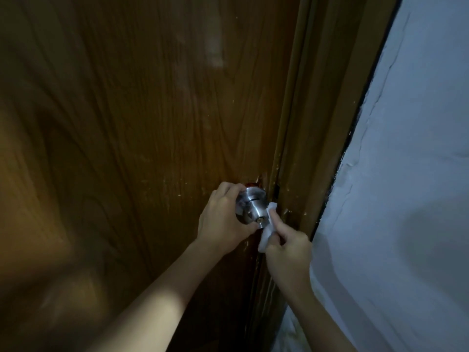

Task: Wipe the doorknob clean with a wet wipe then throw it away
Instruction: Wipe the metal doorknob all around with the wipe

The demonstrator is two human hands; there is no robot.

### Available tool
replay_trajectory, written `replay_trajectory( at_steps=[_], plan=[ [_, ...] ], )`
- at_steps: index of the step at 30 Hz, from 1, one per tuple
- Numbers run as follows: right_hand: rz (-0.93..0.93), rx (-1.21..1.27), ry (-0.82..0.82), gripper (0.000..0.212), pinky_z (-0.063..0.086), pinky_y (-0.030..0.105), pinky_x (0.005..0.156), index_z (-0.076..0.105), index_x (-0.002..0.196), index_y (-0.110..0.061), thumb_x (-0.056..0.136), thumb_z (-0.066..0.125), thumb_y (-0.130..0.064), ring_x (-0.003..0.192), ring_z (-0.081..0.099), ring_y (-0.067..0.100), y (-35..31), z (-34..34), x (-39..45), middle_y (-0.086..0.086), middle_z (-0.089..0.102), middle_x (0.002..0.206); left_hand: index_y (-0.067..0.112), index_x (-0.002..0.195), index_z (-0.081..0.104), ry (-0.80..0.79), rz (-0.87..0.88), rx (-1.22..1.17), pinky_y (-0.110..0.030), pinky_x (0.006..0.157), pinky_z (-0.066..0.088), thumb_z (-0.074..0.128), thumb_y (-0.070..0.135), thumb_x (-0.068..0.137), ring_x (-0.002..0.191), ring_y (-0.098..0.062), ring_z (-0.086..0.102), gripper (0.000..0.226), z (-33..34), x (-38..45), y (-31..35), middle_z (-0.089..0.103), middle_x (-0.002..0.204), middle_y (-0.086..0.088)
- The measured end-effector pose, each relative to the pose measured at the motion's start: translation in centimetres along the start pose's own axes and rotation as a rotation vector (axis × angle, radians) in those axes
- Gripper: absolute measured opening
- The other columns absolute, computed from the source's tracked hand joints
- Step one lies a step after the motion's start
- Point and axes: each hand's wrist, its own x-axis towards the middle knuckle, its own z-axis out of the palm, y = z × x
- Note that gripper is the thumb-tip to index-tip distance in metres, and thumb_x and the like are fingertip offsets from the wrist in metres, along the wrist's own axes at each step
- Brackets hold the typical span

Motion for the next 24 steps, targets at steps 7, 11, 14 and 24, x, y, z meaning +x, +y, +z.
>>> replay_trajectory(
  at_steps=[7, 11, 14, 24],
  plan=[
    [-0.27, -0.288, -0.036, 0.047, 0.029, -0.006, 0.089, 0.053, 0.122, -0.003, 0.079, 0.049, 0.016, 0.111, 0.049, 0.006, -1.0, 0.4, 1.1, 0.013, 0.058, 0.127, 0.017, 0.128, 0.044, 0.003, 0.013, 0.01, -0.029, 0.087, 0.049, 0.078, 0.029, 0.065, 0.111, -0.012, 0.046, 0.073, 0.0, -0.1, 0.0, 0.048, 0.123, 0.003],
    [-0.302, -0.328, -0.033, 0.047, 0.034, 0.014, 0.099, 0.054, 0.121, -0.002, 0.078, 0.051, 0.015, 0.116, 0.055, 0.016, -1.0, 0.0, 1.6, 0.013, 0.058, 0.128, 0.018, 0.128, 0.045, 0.013, 0.033, 0.026, -0.023, 0.087, 0.045, 0.078, 0.033, 0.065, 0.111, -0.01, 0.045, 0.072, 0.1, -0.2, 0.1, 0.048, 0.123, 0.004],
    [-0.319, -0.378, -0.098, 0.048, 0.036, 0.035, 0.109, 0.054, 0.121, -0.001, 0.076, 0.051, 0.015, 0.12, 0.054, 0.022, -1.4, 0.7, 2.7, 0.015, 0.058, 0.129, 0.018, 0.127, 0.046, 0.024, 0.038, 0.036, -0.019, 0.084, 0.041, 0.078, 0.032, 0.065, 0.11, -0.01, 0.045, 0.071, 0.1, -0.1, 0.0, 0.049, 0.122, 0.004],
    [-0.479, -0.566, -0.13, 0.045, 0.037, 0.029, 0.099, 0.064, 0.104, 0.003, 0.06, 0.064, 0.011, 0.1, 0.066, 0.029, -0.2, 1.1, 2.8, 0.019, 0.07, 0.105, 0.018, 0.126, 0.046, 0.019, 0.052, 0.055, -0.019, 0.082, 0.041, 0.076, 0.028, 0.067, 0.11, -0.011, 0.045, 0.067, 0.1, 0.0, -0.3, 0.049, 0.124, 0.003]
  ],
)
